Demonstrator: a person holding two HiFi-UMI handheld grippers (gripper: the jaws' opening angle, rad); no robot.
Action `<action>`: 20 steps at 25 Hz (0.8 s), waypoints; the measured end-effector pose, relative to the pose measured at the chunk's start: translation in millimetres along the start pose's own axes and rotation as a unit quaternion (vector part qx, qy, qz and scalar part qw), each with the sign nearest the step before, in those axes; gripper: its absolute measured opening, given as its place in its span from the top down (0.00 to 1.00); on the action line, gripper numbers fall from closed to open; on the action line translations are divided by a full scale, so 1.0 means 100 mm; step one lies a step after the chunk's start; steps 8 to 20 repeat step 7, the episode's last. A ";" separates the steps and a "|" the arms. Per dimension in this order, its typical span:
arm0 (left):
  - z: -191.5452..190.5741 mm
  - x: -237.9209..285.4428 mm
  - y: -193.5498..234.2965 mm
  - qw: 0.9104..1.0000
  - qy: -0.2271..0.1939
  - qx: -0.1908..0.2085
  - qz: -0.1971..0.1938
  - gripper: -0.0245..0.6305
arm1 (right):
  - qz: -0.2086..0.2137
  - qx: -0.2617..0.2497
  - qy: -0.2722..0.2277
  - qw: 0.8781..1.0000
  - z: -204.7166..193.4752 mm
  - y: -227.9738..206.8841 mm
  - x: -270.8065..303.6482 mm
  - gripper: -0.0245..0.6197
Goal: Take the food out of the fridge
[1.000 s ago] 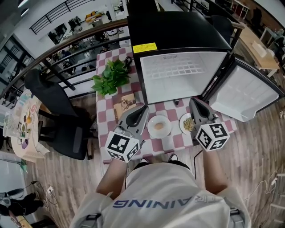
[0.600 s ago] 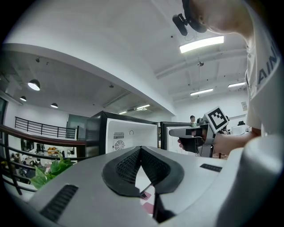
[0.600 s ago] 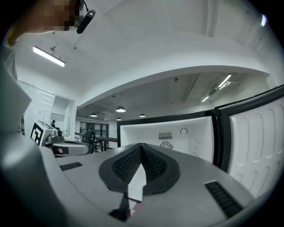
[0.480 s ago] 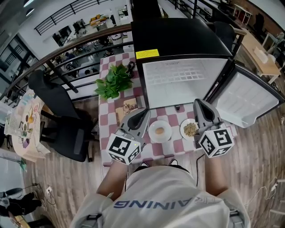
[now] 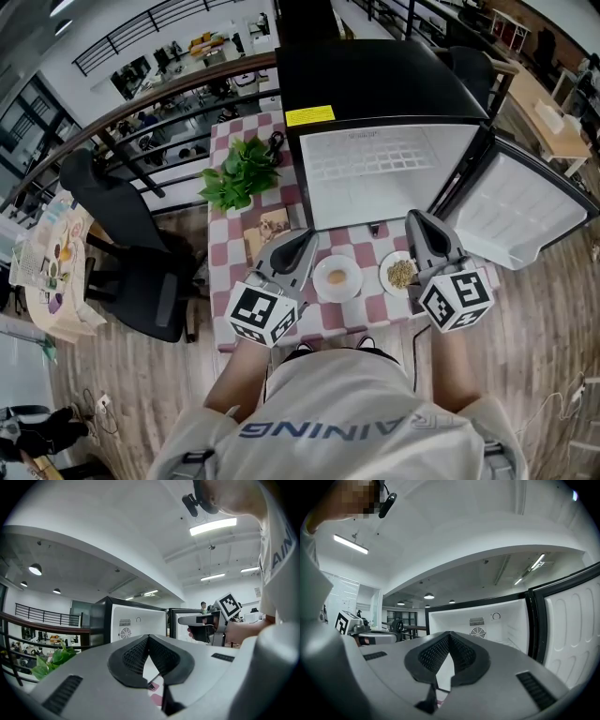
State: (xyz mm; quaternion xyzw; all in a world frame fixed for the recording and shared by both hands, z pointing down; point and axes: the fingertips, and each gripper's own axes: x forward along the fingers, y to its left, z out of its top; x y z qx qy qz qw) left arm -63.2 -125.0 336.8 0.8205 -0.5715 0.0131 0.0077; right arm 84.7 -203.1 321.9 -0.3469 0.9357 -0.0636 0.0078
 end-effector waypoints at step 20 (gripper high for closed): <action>-0.03 0.01 -0.04 1.000 0.002 -0.003 -0.007 0.95 | 0.012 0.004 0.006 1.000 -0.02 0.06 0.00 0.93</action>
